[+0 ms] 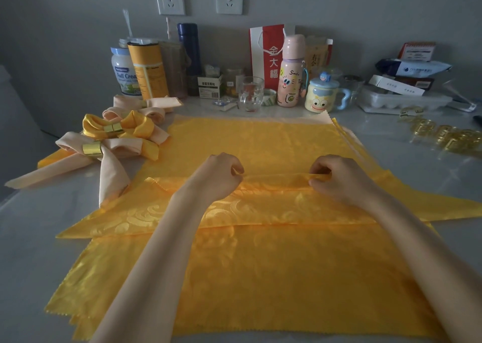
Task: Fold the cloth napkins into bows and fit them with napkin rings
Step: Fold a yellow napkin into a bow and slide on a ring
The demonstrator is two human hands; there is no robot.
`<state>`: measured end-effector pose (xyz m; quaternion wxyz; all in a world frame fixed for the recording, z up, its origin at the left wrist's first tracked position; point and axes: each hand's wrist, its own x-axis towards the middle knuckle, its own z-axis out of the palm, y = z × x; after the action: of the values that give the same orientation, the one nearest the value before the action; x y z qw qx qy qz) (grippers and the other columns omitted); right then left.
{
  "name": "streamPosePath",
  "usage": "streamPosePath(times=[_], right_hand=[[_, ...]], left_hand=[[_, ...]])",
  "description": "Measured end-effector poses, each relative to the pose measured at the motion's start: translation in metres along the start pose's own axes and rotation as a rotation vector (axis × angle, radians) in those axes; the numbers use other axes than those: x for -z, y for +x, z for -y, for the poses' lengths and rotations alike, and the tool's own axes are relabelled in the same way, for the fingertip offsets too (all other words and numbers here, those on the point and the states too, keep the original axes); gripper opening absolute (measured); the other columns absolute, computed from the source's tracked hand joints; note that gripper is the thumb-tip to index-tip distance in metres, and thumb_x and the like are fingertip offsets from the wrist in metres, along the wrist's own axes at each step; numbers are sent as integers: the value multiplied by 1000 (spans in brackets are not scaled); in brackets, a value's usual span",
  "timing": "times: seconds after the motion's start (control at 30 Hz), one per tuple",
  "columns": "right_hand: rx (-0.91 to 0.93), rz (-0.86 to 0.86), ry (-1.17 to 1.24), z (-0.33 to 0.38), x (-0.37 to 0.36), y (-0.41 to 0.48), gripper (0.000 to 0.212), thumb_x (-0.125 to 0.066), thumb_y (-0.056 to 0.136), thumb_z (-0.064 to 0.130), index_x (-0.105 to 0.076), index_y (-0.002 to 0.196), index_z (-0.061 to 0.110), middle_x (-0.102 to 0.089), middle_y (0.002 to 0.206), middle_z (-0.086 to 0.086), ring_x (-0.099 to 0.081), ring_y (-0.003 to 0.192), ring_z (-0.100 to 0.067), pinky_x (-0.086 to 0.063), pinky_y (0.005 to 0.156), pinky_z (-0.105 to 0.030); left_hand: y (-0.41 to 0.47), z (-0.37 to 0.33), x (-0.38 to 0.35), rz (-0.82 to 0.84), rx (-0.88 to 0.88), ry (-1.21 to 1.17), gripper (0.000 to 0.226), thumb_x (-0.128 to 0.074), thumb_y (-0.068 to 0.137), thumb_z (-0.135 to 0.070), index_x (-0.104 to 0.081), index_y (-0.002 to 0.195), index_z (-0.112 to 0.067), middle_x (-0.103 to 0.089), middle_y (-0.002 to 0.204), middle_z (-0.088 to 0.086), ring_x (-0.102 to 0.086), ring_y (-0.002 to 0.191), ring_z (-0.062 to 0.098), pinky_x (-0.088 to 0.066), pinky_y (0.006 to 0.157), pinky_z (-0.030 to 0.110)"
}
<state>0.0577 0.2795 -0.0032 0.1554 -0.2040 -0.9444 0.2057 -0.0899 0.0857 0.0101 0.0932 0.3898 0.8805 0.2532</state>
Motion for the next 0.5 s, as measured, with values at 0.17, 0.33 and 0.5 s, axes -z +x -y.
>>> streamPosePath(times=[0.17, 0.33, 0.5], right_hand=[[50, -16, -127, 6, 0, -3, 17, -64, 75, 7, -54, 74, 21, -51, 81, 7, -47, 84, -13, -33, 65, -17], [12, 173, -154, 15, 6, -8, 17, -58, 74, 4, -50, 72, 19, -53, 79, 4, -52, 78, -17, -42, 67, -30], [-62, 429, -214, 23, 18, -12, 15, -57, 81, 8, -59, 93, 17, -57, 91, 5, -54, 86, -13, -42, 70, -21]], left_hand=[[-1, -5, -2, -31, -2, -6, 20, -52, 94, -25, -68, 99, -15, -66, 101, 1, -62, 89, 19, -50, 75, 29], [-2, -8, -2, 33, 12, 29, 12, -67, 85, -31, -63, 81, -20, -57, 83, -5, -58, 78, 15, -44, 65, 26], [0, -9, -6, 220, 102, 85, 7, -65, 87, -27, -61, 83, -23, -55, 90, -3, -52, 79, 17, -38, 64, 25]])
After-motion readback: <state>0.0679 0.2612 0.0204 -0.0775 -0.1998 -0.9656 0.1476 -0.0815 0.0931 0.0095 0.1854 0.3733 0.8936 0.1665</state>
